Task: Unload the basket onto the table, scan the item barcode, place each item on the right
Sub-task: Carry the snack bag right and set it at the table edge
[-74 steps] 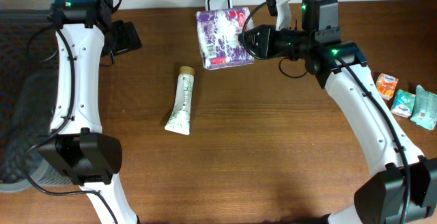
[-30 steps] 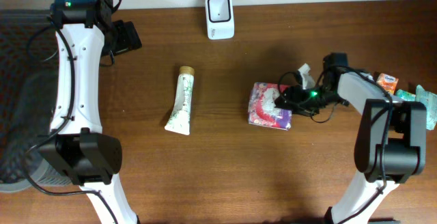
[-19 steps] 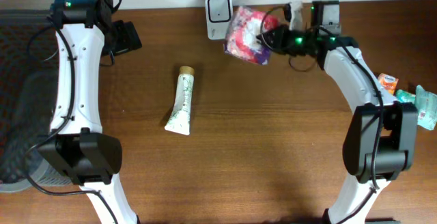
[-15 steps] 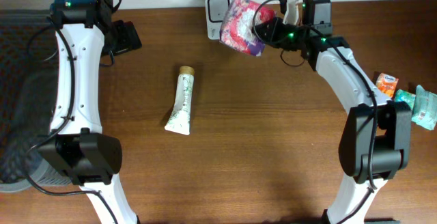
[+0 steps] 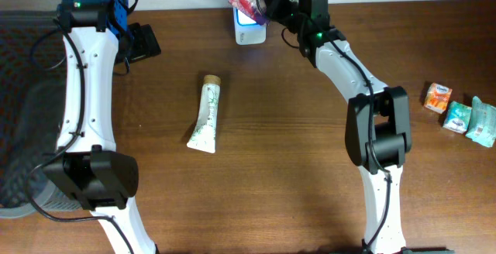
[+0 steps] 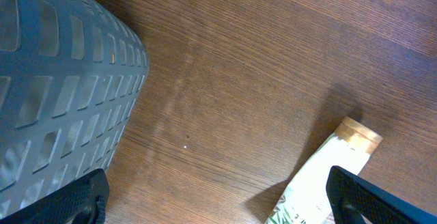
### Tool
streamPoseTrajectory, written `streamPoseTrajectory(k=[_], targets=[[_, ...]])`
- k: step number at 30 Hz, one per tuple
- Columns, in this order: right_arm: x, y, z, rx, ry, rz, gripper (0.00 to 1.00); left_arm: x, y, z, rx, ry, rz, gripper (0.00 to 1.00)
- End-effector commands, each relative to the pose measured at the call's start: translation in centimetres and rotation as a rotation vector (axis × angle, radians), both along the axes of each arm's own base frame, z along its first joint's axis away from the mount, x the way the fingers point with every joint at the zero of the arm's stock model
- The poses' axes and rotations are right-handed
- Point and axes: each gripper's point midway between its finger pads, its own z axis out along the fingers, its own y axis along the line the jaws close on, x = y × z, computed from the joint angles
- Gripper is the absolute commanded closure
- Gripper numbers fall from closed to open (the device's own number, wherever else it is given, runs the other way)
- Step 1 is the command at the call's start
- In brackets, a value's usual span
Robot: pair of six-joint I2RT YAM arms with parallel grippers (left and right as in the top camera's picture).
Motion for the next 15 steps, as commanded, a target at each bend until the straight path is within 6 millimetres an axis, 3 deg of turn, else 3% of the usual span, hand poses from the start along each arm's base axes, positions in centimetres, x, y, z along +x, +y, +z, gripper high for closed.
streamPoseTrajectory(k=[1, 4, 5, 7, 8, 9, 11, 15], targets=[[0.1, 1.0, 1.0, 0.004, -0.013, 0.006, 0.96, -0.2, 0.2, 1.2, -0.006, -0.032, 0.015, 0.01], [0.2, -0.2, -0.5, -0.045, 0.033, -0.040, 0.96, -0.2, 0.2, 1.2, -0.006, -0.032, 0.015, 0.01], [0.4, -1.2, -0.1, -0.044, 0.031, -0.048, 0.96, -0.2, 0.2, 1.2, -0.006, -0.032, 0.015, 0.01], [0.8, -4.6, 2.7, -0.012, -0.001, -0.053, 0.96, -0.2, 0.2, 1.2, -0.006, -0.032, 0.015, 0.01], [0.8, -8.5, 4.1, -0.008, 0.018, -0.099, 0.96, -0.2, 0.2, 1.2, -0.006, -0.032, 0.015, 0.01], [-0.1, -15.5, 4.2, -0.017, 0.110, -0.206, 0.96, -0.2, 0.2, 1.2, -0.006, -0.032, 0.015, 0.01], [-2.8, -25.5, 1.2, -0.002, 0.303, -0.361, 0.96, -0.2, 0.2, 1.2, -0.006, -0.032, 0.015, 0.01], [-10.6, -40.1, -3.5, 0.025, 0.575, -0.608, 0.96, -0.2, 0.2, 1.2, -0.006, -0.032, 0.015, 0.01]])
